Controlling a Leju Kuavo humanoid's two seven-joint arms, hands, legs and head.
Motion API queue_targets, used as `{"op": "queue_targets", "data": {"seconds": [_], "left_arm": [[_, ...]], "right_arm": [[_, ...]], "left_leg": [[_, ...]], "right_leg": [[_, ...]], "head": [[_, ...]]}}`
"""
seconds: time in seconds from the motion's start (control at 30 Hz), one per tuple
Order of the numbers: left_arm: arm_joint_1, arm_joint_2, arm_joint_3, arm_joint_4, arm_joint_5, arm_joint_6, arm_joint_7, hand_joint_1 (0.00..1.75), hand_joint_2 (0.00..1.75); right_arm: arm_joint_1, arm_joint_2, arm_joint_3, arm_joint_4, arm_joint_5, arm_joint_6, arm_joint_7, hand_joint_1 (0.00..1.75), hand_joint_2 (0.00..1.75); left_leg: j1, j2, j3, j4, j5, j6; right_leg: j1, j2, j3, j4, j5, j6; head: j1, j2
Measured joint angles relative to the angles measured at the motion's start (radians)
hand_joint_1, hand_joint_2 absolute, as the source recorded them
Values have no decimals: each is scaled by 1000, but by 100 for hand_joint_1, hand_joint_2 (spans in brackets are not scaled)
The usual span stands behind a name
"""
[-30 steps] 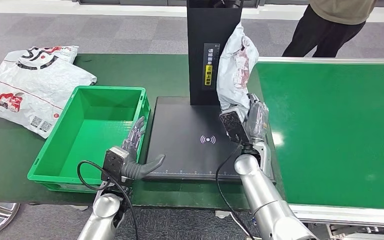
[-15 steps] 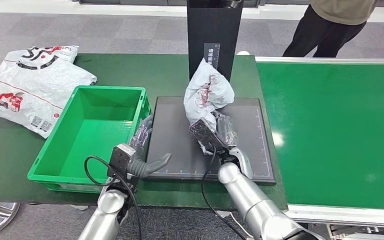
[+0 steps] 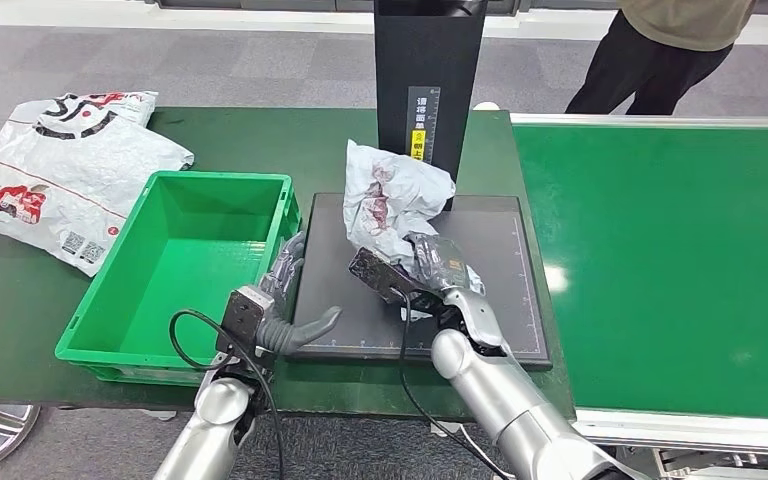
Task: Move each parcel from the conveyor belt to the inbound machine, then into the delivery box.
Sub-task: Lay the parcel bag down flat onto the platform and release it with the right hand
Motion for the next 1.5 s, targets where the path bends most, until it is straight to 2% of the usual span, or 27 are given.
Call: {"op": "queue_targets", "data": {"seconds": [0.1,0.2,0.73,0.77,0.87,0.9,1.07,1.2,1.27,1.37,1.43,1.5], "left_arm": [[12,3,0,-8,-8,1,2,0,175],[20,5,0,-14,-11,1,3,0,175],[28,10,0,-20,-11,1,3,0,175],[28,10,0,-20,-11,1,3,0,175],[28,10,0,-20,-11,1,3,0,175],[29,10,0,-21,-12,1,4,0,175],[44,10,0,-39,-19,2,12,0,175],[66,11,5,-63,-24,4,14,0,175],[75,12,9,-73,-24,4,12,0,175],[78,15,10,-78,-18,4,4,0,175],[77,17,10,-78,-14,5,2,0,175],[75,18,10,-78,-13,5,1,0,175]], "right_arm": [[10,-19,14,-44,71,55,81,175,175],[22,-36,23,-70,97,88,108,175,175],[37,-68,37,-109,103,94,114,175,175],[37,-69,38,-110,104,94,114,169,175],[37,-70,40,-111,107,99,121,38,175],[38,-71,40,-111,111,101,128,0,175],[52,-77,40,-113,140,80,158,0,175],[73,-84,38,-147,169,5,156,0,175],[96,-90,27,-190,116,-91,75,0,175],[138,-103,-7,-301,-2,-240,-130,0,175],[153,-111,-28,-366,-30,-251,-181,0,175],[168,-119,-44,-407,-38,-252,-193,0,175]], "left_leg": [[0,0,0,0,0,0],[0,0,0,0,0,0],[0,0,0,0,0,0],[0,0,0,0,0,0],[0,0,0,0,0,0],[0,0,0,0,0,0],[0,0,0,0,0,0],[0,0,0,0,0,0],[0,0,0,0,0,0],[0,0,-1,0,0,0],[0,0,-1,0,0,0],[0,1,0,0,0,0]], "right_leg": [[0,0,0,0,0,0],[0,0,0,0,0,0],[0,0,0,0,0,0],[0,0,0,0,0,0],[0,0,0,0,0,0],[0,0,0,0,0,0],[0,0,0,0,0,0],[0,0,0,0,0,0],[0,-1,0,0,0,0],[0,-1,-1,0,0,0],[0,0,-1,0,0,0],[0,0,-1,-1,0,0]], "head": [[0,0],[0,0],[0,0],[0,0],[0,0],[0,0],[0,0],[0,0],[0,0],[0,0],[0,0],[0,0]]}}
